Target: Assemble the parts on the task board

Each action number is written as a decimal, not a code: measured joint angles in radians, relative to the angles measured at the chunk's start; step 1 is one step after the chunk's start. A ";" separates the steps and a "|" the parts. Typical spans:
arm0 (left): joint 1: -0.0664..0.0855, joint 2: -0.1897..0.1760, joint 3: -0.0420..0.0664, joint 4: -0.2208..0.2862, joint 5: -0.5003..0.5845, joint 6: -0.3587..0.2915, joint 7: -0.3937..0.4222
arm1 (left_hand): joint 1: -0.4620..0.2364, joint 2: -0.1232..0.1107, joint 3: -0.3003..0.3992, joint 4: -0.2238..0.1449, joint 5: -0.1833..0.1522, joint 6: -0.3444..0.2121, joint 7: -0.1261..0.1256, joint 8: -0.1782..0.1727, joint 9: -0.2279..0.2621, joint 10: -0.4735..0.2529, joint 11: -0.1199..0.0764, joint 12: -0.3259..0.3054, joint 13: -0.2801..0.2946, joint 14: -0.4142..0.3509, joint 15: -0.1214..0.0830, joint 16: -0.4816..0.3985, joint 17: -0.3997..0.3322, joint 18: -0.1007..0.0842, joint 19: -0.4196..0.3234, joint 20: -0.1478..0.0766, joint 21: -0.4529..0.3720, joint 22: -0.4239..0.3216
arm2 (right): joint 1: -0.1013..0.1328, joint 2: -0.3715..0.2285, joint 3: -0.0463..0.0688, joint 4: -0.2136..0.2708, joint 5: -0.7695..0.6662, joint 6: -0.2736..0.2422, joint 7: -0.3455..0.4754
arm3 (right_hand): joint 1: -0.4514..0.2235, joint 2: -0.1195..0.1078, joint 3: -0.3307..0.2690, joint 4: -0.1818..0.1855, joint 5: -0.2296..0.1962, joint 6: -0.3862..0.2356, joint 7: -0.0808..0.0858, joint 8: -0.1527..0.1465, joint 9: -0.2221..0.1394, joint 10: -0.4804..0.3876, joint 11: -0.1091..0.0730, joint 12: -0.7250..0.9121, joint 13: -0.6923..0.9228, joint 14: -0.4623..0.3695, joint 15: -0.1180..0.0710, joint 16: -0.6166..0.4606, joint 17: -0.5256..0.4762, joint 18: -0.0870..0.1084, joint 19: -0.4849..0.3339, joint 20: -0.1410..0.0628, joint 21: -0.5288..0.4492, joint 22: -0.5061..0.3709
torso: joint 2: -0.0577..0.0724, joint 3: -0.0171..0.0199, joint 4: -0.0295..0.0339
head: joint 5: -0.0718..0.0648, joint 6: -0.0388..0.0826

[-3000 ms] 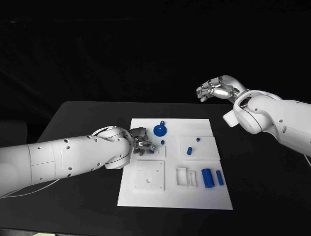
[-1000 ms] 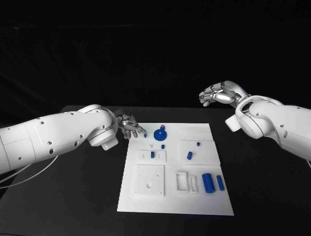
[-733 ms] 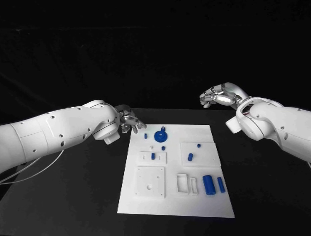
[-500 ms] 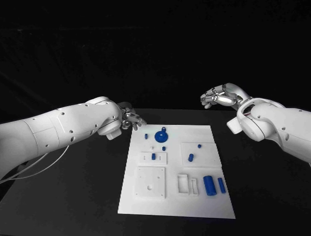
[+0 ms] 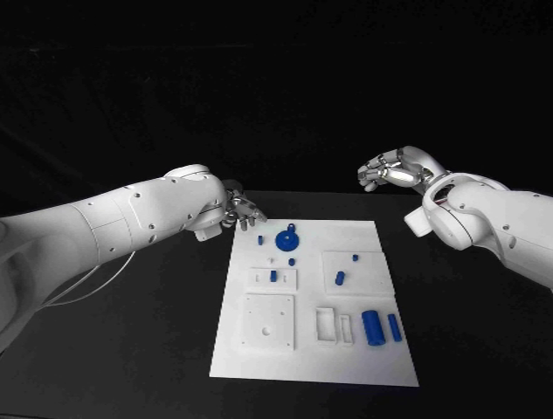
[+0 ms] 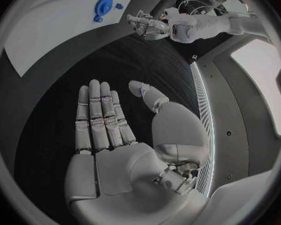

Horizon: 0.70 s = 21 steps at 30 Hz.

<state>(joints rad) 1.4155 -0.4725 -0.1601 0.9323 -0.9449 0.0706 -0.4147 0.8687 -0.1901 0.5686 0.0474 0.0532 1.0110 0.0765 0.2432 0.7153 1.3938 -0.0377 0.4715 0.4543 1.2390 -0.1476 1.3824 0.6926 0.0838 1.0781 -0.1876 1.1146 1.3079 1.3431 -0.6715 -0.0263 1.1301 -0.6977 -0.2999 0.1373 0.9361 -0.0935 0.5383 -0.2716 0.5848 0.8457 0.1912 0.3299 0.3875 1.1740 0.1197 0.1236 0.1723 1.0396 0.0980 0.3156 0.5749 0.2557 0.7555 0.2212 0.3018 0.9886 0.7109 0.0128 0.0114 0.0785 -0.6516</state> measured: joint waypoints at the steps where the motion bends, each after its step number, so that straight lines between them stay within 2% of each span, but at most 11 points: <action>1: -0.001 0.005 0.000 -0.009 -0.003 0.007 -0.001 | 0.000 0.000 0.000 0.000 0.000 0.000 0.000 0.000 0.000 0.000 0.000 0.000 0.001 0.000 0.000 0.000 0.001 0.000 0.000 0.000 0.000 0.000 | 0.000 0.000 0.000 0.000 0.000 0.000 0.000 | 0.000 0.000 0.000 0.000 0.000 0.000 0.000 0.000 0.000 0.000 0.000 0.000 0.000 0.000 0.000 0.000 0.000 0.000 0.000 0.000 0.000 0.000 | 0.000 0.0000 -0.0003 | 0.000 0.000; 6: -0.008 0.023 0.000 -0.040 -0.010 0.030 -0.002 | 0.000 0.000 -0.002 0.002 0.000 0.000 0.000 0.000 -0.001 0.000 0.000 0.000 0.006 0.000 0.000 0.000 0.004 0.001 0.000 0.000 0.000 0.000 | 0.000 0.000 0.000 0.001 0.000 0.000 0.000 | 0.000 0.000 0.000 0.000 0.000 0.000 0.000 0.000 0.000 0.000 0.000 0.000 0.000 0.000 0.000 0.000 0.000 0.000 0.000 0.000 0.000 0.000 | 0.000 -0.0005 -0.0006 | 0.000 -0.001; 17: -0.039 0.055 0.000 -0.110 -0.016 0.059 0.000 | -0.008 0.008 -0.002 0.002 0.000 0.000 0.000 0.000 -0.002 0.000 0.000 0.005 0.017 0.000 0.000 0.000 0.011 0.001 -0.003 -0.002 0.000 0.000 | 0.000 0.002 0.000 0.006 0.000 0.000 0.000 | 0.000 0.000 0.000 0.000 0.000 0.000 0.000 0.000 -0.001 0.000 0.000 0.000 0.000 0.000 0.000 0.000 0.000 0.000 -0.004 0.004 0.000 0.000 | 0.000 -0.0007 -0.0011 | -0.003 -0.004; 21: -0.049 0.062 0.000 -0.120 -0.016 0.065 0.001 | -0.008 0.008 -0.002 0.002 0.000 0.000 0.000 0.000 -0.003 0.000 0.000 0.005 0.020 0.000 0.000 0.000 0.012 0.001 -0.006 -0.002 0.000 0.000 | 0.000 0.002 0.000 0.007 0.000 0.000 0.000 | 0.000 0.000 0.000 0.000 0.000 0.000 0.000 0.000 -0.001 0.000 0.000 0.000 0.000 0.000 0.000 0.000 0.000 0.000 -0.004 0.004 0.000 0.000 | 0.001 -0.0007 -0.0011 | -0.004 -0.005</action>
<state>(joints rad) 1.3665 -0.4107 -0.1603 0.8126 -0.9609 0.1352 -0.4137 0.8604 -0.1816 0.5664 0.0496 0.0532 1.0109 0.0764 0.2432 0.7122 1.3938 -0.0379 0.4762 0.4740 1.2391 -0.1474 1.3824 0.7050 0.0850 1.0717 -0.1892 1.1149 1.3076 1.3432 -0.6699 -0.0264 1.1374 -0.6977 -0.3000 0.1378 0.9361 -0.0935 0.5383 -0.2716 0.5848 0.8459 0.1911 0.3299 0.3866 1.1740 0.1197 0.1236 0.1724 1.0396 0.0979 0.3156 0.5749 0.2557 0.7517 0.2250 0.3018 0.9886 0.7115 0.0122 0.0104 0.0745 -0.6563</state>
